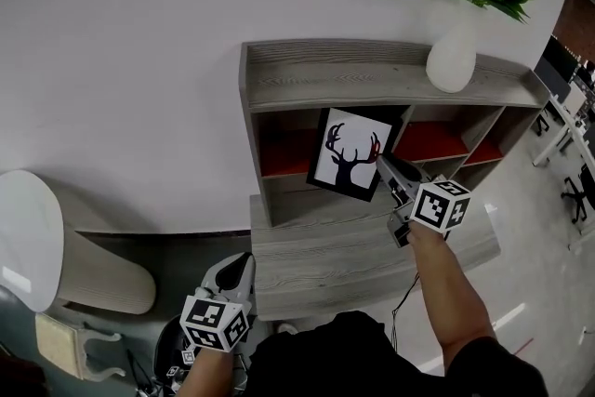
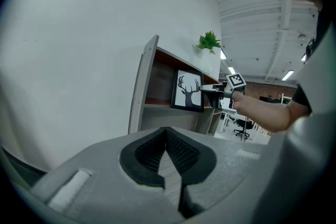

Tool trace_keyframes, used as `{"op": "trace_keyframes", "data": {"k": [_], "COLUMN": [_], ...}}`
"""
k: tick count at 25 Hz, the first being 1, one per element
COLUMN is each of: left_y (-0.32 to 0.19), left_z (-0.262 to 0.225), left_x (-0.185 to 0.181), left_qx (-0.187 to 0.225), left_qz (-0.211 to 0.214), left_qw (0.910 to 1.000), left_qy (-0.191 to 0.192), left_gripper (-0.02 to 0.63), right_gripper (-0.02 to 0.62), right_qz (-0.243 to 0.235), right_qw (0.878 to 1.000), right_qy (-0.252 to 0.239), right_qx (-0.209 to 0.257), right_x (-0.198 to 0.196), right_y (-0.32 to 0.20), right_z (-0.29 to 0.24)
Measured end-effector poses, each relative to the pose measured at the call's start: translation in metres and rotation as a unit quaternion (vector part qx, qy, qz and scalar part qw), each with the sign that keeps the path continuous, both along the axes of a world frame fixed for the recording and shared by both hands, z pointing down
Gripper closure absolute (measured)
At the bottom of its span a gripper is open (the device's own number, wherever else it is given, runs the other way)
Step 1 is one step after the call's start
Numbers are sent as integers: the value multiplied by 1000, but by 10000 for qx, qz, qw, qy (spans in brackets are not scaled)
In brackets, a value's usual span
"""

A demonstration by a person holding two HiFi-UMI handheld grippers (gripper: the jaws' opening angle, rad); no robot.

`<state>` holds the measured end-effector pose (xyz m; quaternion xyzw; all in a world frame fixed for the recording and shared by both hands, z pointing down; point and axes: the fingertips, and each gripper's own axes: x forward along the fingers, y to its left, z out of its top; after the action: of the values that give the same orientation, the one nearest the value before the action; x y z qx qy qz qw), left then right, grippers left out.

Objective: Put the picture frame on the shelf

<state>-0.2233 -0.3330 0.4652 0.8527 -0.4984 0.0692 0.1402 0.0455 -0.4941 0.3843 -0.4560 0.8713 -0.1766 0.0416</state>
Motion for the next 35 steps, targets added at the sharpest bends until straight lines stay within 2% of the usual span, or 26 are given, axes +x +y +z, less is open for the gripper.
{"op": "trace_keyframes", "data": {"k": [4, 12, 26, 35], "left_y": [-5, -11, -14, -11], "left_z": [-1, 5, 1, 7], "left_x": [3, 10, -3, -6], "left_qx": [7, -113, -20, -104], "left_qz": [-28, -352, -924, -1071], "left_qw": [10000, 9992, 9957, 9942], "left_qy": [27, 151, -10, 14], "left_gripper": [597, 597, 597, 597], "right_gripper": [512, 512, 512, 512], "right_qz": [-46, -480, -1178, -1570], "right_qw": [10000, 9988, 9923, 9869], "right_qy": [-43, 112, 317, 266], "right_qx": [-32, 71, 238, 252], "right_x": [-1, -23, -73, -106], "right_y": [-11, -39, -88, -115], "right_z": [-2, -11, -11, -9]}}
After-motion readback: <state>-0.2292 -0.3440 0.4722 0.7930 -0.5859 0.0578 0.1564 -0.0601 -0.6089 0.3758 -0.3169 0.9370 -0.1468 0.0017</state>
